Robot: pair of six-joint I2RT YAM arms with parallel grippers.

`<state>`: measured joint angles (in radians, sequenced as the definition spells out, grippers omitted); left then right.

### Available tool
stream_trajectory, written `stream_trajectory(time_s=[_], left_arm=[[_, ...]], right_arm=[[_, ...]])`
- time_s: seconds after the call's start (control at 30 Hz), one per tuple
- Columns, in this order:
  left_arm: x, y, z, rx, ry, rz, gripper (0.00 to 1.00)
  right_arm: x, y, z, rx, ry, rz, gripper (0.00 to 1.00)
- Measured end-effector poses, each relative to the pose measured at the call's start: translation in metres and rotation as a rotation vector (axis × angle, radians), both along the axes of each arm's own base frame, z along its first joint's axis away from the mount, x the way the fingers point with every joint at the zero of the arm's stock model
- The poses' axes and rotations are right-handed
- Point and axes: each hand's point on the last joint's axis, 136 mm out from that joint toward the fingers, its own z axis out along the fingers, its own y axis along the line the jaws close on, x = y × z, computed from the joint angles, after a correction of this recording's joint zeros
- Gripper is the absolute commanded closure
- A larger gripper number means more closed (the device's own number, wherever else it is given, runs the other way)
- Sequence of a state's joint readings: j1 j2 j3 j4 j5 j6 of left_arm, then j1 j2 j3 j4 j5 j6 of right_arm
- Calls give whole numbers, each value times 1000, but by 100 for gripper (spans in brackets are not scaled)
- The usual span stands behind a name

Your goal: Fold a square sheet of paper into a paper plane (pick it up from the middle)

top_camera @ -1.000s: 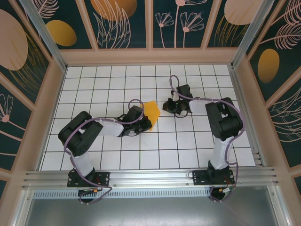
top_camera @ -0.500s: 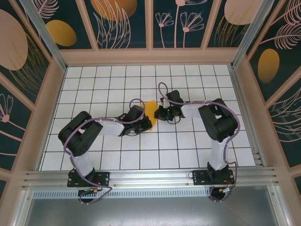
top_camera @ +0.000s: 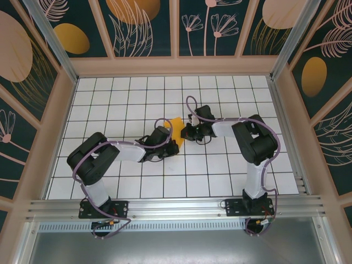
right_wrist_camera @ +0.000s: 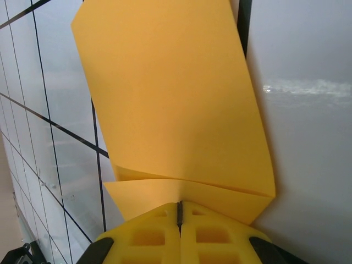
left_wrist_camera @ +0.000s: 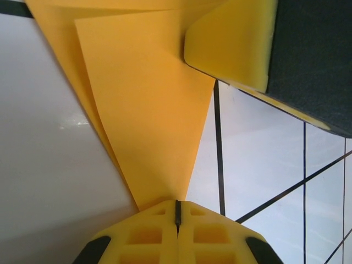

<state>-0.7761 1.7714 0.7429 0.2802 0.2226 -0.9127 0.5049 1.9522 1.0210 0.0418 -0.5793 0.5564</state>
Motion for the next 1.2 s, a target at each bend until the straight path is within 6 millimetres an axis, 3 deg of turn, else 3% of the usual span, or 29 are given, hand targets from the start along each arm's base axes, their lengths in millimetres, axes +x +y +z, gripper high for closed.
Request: stream_trajectory(time_s=[0.77, 0.97, 1.2], left_arm=[[-15, -9, 0, 86, -60, -103, 100], [-29, -11, -1, 129, -54, -180, 100], [-37, -1, 11, 178, -62, -181, 100]], right_arm=[[0, 0, -1, 16, 25, -2, 100], [0, 0, -1, 16, 37, -13, 100], [0, 0, -1, 19, 54, -33, 100]])
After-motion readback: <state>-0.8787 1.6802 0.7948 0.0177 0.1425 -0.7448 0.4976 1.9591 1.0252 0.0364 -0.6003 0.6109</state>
